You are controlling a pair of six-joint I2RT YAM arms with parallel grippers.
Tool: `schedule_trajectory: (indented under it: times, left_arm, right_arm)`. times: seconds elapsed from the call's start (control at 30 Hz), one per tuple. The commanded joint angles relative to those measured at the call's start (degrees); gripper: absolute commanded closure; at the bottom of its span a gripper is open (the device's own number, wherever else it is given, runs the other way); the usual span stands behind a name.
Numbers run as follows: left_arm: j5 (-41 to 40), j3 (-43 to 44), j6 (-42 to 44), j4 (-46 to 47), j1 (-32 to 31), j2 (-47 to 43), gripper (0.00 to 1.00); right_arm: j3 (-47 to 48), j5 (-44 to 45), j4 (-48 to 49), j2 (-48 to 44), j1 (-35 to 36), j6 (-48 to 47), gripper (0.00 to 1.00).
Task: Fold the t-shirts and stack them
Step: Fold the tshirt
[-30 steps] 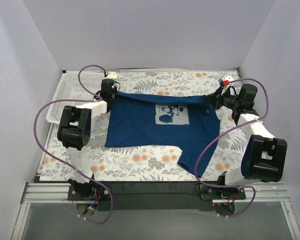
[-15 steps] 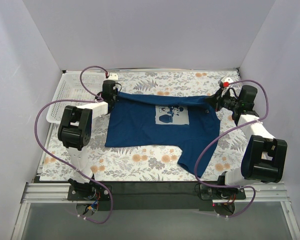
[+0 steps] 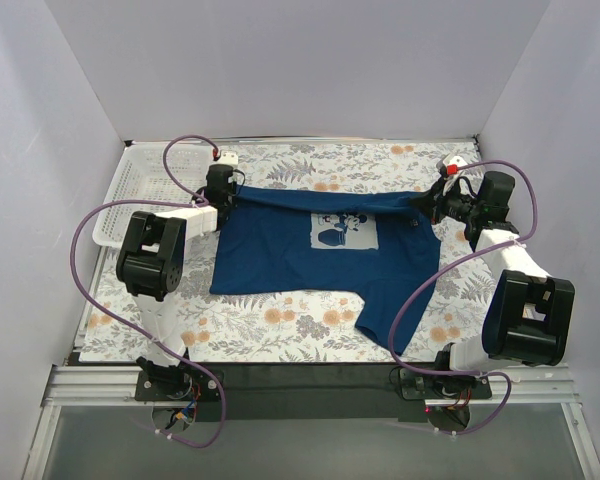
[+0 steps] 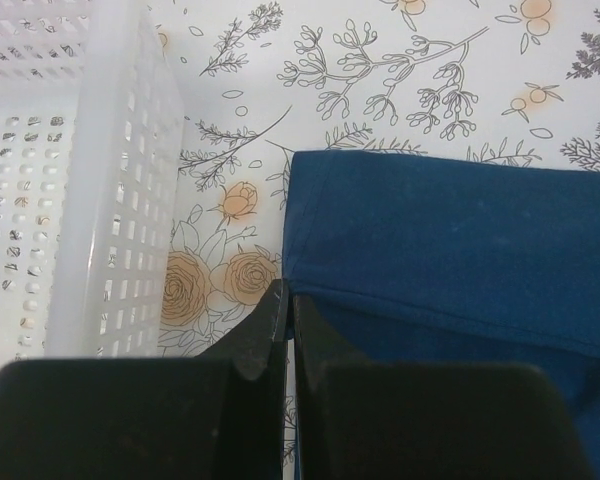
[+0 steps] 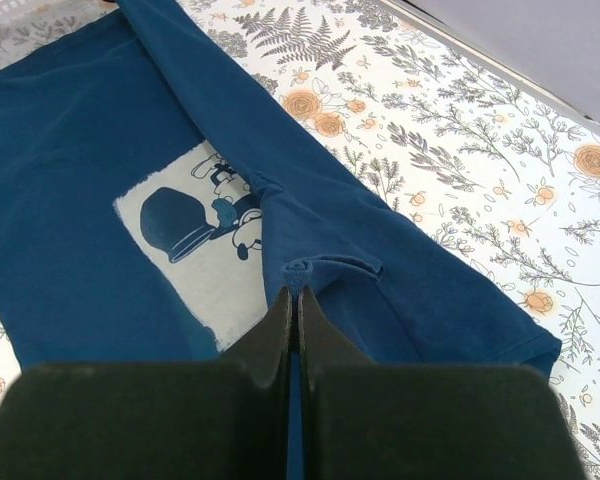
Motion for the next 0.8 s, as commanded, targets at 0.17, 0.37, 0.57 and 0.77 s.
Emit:
schedule_trajectory:
  times: [0.17,0.37,0.57,0.77]
  left_arm:
    - [1.2,-1.8,-0.4,-3.0,-0.5,-6.5,0.62]
    - [7.3,-4.0,-0.3,-3.0,-0.8,-13.3,0.46]
    - [12.8,-5.4,-2.0,-3.5,-1.1,-17.1,0.44]
    - [13.5,-5.9,-3.6,-4.5,-1.4,-20.4,0.44]
  right_arm:
    - [0.4,-0.9,-0.9,0.4,-0.4,-0.9,0.99]
    - [0.7,-0.6,-1.6,1.4,-0.5,-1.3,0.99]
    - [0.6,-0.8,-3.6,1.6,-0.4,-3.1,0.99]
    - [0.1,-0.7,-8.7,0.3,-0.5,-8.5,0.99]
